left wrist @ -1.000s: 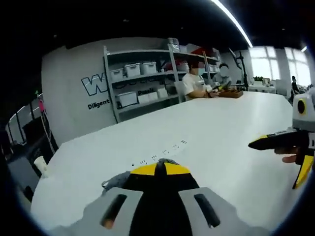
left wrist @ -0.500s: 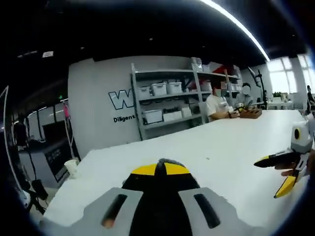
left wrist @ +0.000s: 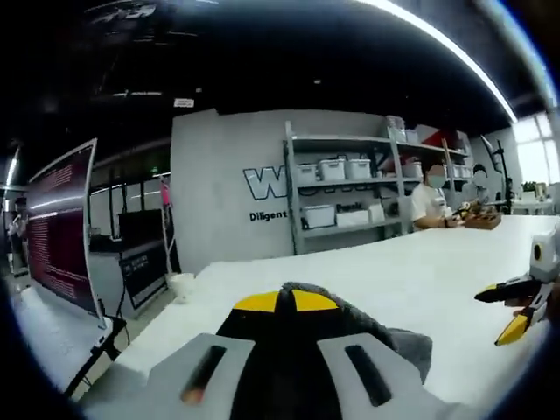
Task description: Open the folded towel by lifting each exposed corner and separating the folded layers until the towel lies flat within the target outline without major curled edges
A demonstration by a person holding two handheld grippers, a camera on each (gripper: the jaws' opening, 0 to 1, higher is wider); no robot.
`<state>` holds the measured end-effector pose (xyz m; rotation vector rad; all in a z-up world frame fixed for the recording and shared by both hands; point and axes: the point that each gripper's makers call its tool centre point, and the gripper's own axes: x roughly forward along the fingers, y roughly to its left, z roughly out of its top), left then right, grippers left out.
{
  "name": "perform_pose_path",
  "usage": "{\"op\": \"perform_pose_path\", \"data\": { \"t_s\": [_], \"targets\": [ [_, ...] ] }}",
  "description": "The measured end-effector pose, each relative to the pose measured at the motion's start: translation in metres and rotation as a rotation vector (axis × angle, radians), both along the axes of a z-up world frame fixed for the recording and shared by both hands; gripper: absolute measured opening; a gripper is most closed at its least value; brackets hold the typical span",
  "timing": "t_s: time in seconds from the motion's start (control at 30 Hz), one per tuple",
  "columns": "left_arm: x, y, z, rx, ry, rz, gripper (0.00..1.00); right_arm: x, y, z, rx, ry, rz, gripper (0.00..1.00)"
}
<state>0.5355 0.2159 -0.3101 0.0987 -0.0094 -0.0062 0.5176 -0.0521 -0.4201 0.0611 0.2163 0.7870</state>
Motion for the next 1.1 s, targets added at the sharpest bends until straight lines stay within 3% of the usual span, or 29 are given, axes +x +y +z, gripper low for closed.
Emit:
{"op": "perform_pose_path", "data": {
  "t_s": [0.2,0.6,0.63,0.7,0.9,1.0,1.1],
  "targets": [
    [-0.022,0.024,-0.008,-0.013,-0.006,0.052,0.02,-0.003,0.001,0.003,-0.03,-0.027,-0.006,0.99],
    [-0.057,0.064,-0.031,-0.018,0.018,0.131,0.02,-0.006,0.014,-0.019,-0.123,-0.004,0.024,0.99],
    [-0.065,0.076,-0.045,-0.007,0.035,0.154,0.02,-0.012,0.02,-0.019,-0.147,-0.014,0.042,0.99],
    [-0.071,0.082,-0.055,0.011,0.052,0.157,0.02,-0.014,0.022,-0.017,-0.152,-0.024,0.052,0.99],
    [-0.083,0.092,-0.072,0.03,0.079,0.164,0.02,-0.012,0.02,-0.016,-0.149,-0.031,0.05,0.99],
    [-0.093,0.1,-0.091,0.117,0.141,0.175,0.02,-0.011,0.017,-0.015,-0.144,-0.026,0.042,0.99],
    [-0.095,0.104,-0.1,0.133,0.173,0.178,0.02,-0.011,0.015,-0.012,-0.138,-0.033,0.034,0.99]
  ]
}}
